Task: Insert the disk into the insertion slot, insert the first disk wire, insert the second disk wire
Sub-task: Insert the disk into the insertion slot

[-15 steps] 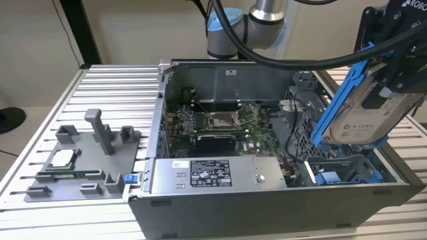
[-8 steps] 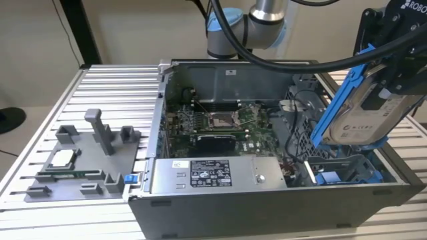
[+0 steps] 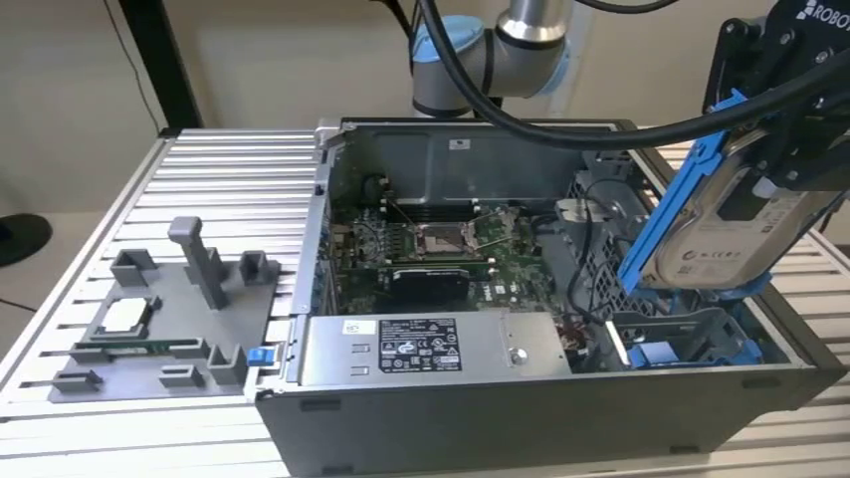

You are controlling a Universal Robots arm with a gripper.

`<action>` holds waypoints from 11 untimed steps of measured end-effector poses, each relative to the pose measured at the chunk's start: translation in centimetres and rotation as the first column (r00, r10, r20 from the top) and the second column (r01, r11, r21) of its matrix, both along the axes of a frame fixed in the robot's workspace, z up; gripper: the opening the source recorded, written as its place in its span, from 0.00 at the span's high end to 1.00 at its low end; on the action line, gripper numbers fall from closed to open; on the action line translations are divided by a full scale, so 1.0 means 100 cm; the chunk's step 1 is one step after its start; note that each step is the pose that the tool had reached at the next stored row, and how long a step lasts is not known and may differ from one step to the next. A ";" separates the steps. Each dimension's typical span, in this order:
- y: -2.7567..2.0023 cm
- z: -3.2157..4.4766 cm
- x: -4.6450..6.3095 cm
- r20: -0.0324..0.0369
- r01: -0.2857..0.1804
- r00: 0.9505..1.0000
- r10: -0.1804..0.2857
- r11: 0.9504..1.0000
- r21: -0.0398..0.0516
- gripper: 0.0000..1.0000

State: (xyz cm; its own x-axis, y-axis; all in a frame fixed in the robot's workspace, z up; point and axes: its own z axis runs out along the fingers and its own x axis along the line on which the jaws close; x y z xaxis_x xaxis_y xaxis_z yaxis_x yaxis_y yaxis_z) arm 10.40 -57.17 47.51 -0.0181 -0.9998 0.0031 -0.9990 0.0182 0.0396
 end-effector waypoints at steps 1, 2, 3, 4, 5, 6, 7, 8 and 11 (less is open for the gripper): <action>0.0000 -0.0006 0.000 0.000 0.000 1.000 0.000 1.000 0.000 1.00; 0.0000 -0.0015 0.000 0.000 0.000 1.000 0.000 1.000 0.000 1.00; 0.0000 -0.0029 0.000 0.000 0.000 1.000 0.000 1.000 0.000 1.00; 0.0000 -0.0044 0.000 0.000 0.000 1.000 0.000 1.000 0.000 1.00; 0.0000 -0.0061 0.001 0.000 0.000 1.000 0.000 1.000 0.000 1.00; -0.0001 -0.0077 0.001 0.000 0.000 1.000 0.000 1.000 0.000 1.00; -0.0001 -0.0091 0.001 0.000 0.000 1.000 0.000 1.000 0.000 1.00; -0.0001 -0.0102 0.002 0.000 0.000 1.000 0.000 1.000 0.000 1.00; -0.0005 -0.0130 0.003 0.000 0.000 1.000 0.000 1.000 0.000 1.00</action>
